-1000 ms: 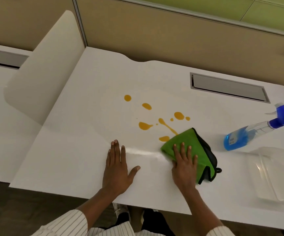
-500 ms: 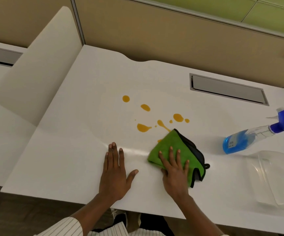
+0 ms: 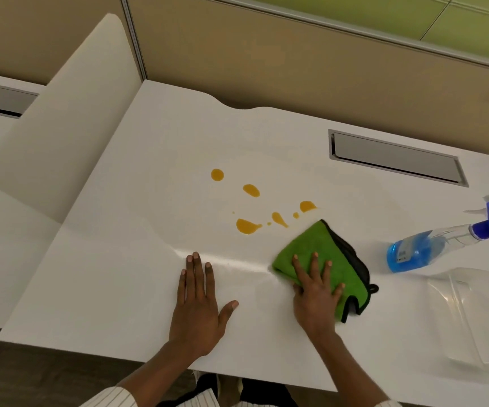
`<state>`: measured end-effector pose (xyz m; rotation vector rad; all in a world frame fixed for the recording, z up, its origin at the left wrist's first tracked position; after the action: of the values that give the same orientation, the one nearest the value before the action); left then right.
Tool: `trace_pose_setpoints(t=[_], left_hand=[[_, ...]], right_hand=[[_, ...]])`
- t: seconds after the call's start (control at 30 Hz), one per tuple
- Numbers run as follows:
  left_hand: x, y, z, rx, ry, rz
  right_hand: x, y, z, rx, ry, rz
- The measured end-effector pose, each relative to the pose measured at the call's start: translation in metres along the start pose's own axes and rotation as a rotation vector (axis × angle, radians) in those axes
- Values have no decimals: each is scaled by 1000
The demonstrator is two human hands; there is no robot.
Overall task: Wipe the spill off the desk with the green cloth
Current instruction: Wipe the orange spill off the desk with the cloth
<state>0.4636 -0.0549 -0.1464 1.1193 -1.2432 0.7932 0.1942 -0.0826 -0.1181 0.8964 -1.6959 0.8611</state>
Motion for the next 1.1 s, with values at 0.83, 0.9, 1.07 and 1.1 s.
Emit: trace_pose_setpoints(t=[0.83, 0.9, 1.07, 1.1], left_hand=[[1, -1, 1, -13, -9, 25], [1, -1, 2, -12, -13, 25], [0, -2, 1, -10, -5, 30], [0, -2, 1, -9, -6, 28]], right_hand=[[17, 23, 16, 124, -45, 61], [25, 20, 57, 48, -47, 65], [43, -22, 138, 35, -77, 115], [42, -32, 139, 80, -93, 115]])
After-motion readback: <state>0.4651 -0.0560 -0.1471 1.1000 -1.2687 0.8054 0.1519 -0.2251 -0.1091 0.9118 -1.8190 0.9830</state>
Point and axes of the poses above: each hand's wrist, its own z-axis towards the middle knuckle, its own x-axis out of the back of the hand, y = z × x, the point moved 7 cm from there along z, towards the middle knuckle, and after that the axes turned 11 degrees about -x, right-handed, at the moved point
